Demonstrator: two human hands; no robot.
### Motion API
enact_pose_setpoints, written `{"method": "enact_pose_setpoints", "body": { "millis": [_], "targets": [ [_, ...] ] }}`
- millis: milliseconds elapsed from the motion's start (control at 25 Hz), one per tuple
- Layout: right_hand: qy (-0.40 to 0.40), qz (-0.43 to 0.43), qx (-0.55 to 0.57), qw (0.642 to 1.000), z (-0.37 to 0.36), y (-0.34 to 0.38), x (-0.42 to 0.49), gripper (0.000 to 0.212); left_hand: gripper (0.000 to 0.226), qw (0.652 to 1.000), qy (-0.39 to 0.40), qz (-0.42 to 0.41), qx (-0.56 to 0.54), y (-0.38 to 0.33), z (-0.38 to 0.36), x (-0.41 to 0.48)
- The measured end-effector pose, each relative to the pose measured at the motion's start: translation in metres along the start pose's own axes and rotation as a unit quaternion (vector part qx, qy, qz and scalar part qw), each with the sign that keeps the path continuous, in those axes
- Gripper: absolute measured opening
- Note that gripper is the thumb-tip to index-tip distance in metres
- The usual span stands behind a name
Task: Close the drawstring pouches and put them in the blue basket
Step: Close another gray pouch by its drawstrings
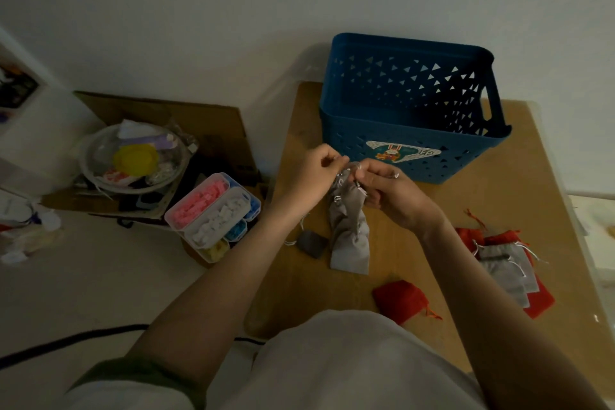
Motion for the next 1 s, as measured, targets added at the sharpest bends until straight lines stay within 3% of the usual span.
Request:
{"method": "enact_pose_setpoints", "body": {
  "millis": [160,280,440,600,680,840,1000],
  "targets": [
    [-0.054,0.036,0.045,0.997,0.006,0.008,0.002,0.014,0.011,0.994,0.046,0.008,-0.094,-0.001,-0.019,-0.009],
    [-0.075,0.033,0.027,0.996,0.008,0.011,-0.001,0.018,0.014,0.993,0.055,0.014,-0.104,0.0,-0.025,-0.01],
    [-0.076,0.02,0.013,0.997,0.011,0.009,-0.003,0.022,0.028,0.998,0.032,-0.02,-0.04,-0.007,-0.022,-0.014],
    [-0.042,0.027,0.033,0.998,0.007,0.007,0.003,0.022,0.03,0.987,-0.033,-0.134,0.084,-0.029,-0.011,-0.025],
    [-0.021,0.026,0.056,0.998,0.002,0.006,0.004,0.024,0.029,0.99,-0.06,-0.111,0.061,-0.03,-0.001,-0.026],
    [0.002,0.03,0.122,0.992,-0.009,0.01,0.008,0.024,0.035,0.997,-0.026,0.0,-0.078,-0.014,0.001,-0.023],
    [-0.034,0.047,0.111,0.992,-0.011,0.014,0.009,0.019,0.024,0.997,-0.015,0.005,-0.069,-0.011,-0.004,-0.022]
  ]
}}
Point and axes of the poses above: each hand's wrist, its own x-axis towards the middle knuckle, its own z-axis out of the back of the hand, y = z × x, the point moved 10 cm from there along x, towards the middle knuckle, and after that the axes turned 13 degrees about z, right-handed, at the moved point
